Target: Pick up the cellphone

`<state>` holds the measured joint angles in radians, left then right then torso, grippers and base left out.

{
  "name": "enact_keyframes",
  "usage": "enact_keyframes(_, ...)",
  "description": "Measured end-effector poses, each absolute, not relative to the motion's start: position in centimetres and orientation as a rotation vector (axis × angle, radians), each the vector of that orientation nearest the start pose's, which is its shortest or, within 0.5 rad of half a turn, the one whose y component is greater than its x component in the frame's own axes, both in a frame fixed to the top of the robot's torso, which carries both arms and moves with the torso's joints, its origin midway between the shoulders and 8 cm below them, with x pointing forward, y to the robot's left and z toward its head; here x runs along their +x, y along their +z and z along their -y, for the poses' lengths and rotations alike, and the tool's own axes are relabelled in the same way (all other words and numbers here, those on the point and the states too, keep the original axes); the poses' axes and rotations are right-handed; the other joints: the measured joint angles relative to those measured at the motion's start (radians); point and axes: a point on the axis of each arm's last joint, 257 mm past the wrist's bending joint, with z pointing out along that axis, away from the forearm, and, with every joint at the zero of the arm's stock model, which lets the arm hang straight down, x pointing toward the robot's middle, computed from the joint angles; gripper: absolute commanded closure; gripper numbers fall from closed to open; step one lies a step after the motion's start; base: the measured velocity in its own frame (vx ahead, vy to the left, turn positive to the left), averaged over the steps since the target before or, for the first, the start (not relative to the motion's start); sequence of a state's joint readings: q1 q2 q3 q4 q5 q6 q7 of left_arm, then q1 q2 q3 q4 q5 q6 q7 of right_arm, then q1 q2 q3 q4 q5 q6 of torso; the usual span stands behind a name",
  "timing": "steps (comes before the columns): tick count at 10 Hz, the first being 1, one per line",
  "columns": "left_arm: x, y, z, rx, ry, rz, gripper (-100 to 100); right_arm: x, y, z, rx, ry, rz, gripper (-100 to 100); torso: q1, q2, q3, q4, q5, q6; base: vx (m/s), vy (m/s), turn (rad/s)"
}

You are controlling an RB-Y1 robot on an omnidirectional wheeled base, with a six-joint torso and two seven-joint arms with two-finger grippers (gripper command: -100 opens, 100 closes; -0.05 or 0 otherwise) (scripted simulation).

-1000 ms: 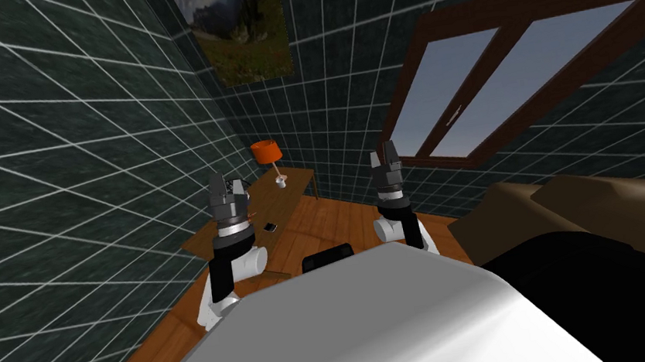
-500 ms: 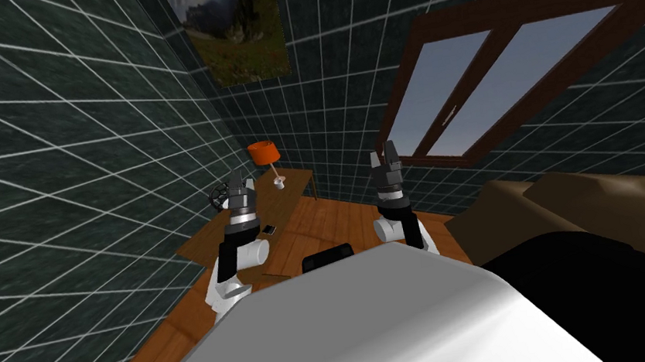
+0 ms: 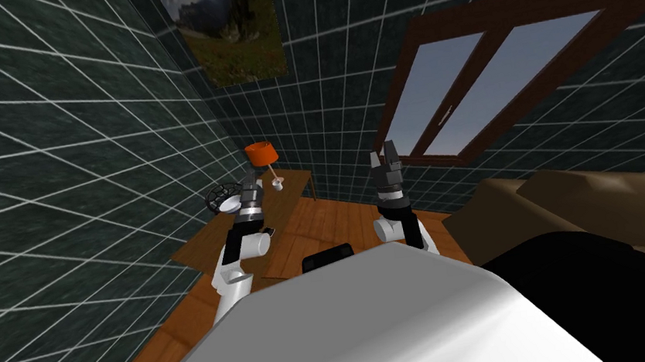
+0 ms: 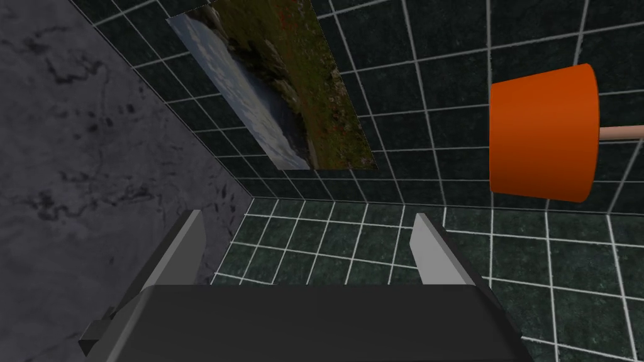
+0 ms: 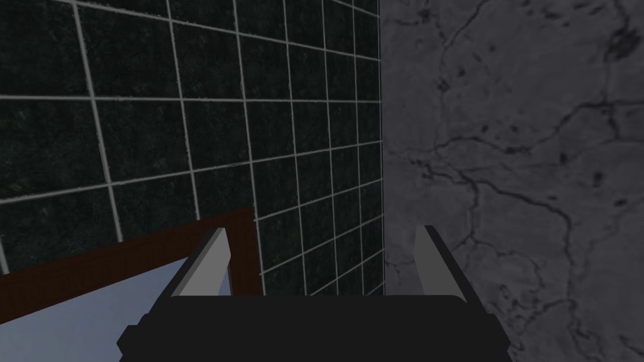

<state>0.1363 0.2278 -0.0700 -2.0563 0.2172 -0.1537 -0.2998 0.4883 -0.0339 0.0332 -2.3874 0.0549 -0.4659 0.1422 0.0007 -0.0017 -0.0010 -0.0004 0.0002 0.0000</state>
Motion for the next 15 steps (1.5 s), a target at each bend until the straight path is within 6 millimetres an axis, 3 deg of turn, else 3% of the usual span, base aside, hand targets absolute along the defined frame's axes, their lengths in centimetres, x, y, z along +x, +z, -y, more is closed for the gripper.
enact_keyframes(8, 53.0, -9.6, -21.9, -0.743, -1.169, -1.267, -100, 32.9, 6.7, 25.3, 0.484, 1.189, -0.639, 0, 0.001, 0.0, 0.0, 0.0, 0.0, 0.0, 0.018, 0.016, -0.05)
enact_keyframes(15, 55.8, -16.1, -22.7, -0.85, -1.076, -1.479, -100, 32.9, 6.7, 25.3, 0.484, 1.189, -0.639, 0, 0.0, 0.001, 0.001, 0.0, 0.0, -0.001, 0.011, 0.015, -0.034)
